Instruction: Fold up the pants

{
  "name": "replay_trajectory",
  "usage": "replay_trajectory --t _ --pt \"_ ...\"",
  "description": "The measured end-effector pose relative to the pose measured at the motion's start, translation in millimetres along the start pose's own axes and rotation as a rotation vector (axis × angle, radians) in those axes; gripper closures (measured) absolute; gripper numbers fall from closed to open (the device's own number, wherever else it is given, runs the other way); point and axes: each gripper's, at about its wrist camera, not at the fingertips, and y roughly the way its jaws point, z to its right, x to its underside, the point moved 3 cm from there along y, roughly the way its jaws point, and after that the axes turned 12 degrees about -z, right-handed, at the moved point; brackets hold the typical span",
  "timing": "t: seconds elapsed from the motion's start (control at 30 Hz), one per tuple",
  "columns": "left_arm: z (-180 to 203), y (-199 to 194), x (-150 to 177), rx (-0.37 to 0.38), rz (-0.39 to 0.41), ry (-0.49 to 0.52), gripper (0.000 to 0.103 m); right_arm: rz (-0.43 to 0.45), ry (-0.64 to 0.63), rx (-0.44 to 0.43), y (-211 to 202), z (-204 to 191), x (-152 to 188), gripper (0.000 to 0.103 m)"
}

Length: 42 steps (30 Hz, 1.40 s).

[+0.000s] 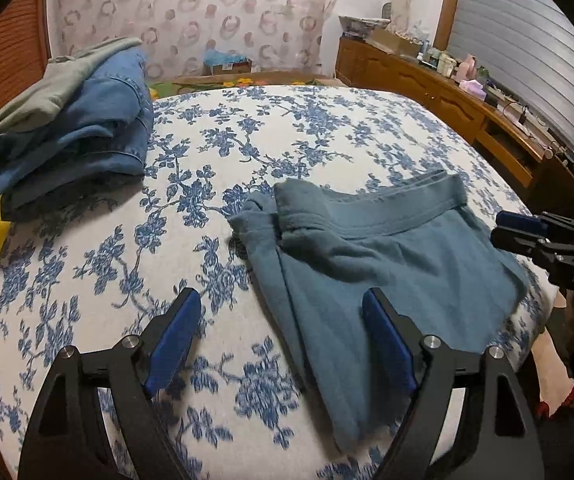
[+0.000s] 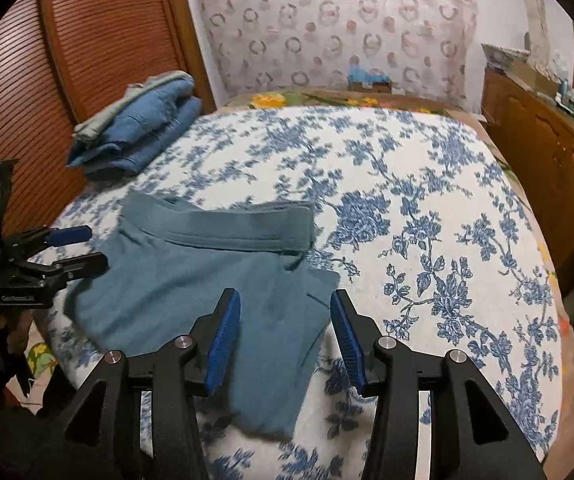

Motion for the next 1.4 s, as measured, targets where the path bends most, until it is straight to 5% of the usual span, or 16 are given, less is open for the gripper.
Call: replay_trajectory --t 0.3,0.63,0.93,1.07,1.3,1.4 --pt "-4.5 17.8 -14.6 0.003 -0.012 -0.019 0.019 -0.033 0.013 0.035 23.5 0.4 -9.5 0.052" --pt "-2.4 22.5 -16.6 -0.025 0.01 0.007 0.017 0.012 0.024 0.105 35.1 -14.6 -9.6 0.032" --pt "-2.2 22.4 -16.8 -0.023 0.001 0.01 0.017 0.022 0.023 0.097 36.4 -13.0 -7.8 0.032" --pt "-5.1 20.0 -20.5 0.03 0.001 -0.009 0.018 0.03 0.013 0.09 34.8 -13.0 -6.5 0.044" --pt "-3.7 20.6 -28.7 0.089 0.006 -0.04 0.041 0.044 0.014 0.062 34.1 -12.1 -4.9 0.061" --pt "-3.4 22.4 -30.3 0.106 0.014 -0.06 0.043 0.048 0.014 0.043 34.1 -11.4 -4.1 0.069"
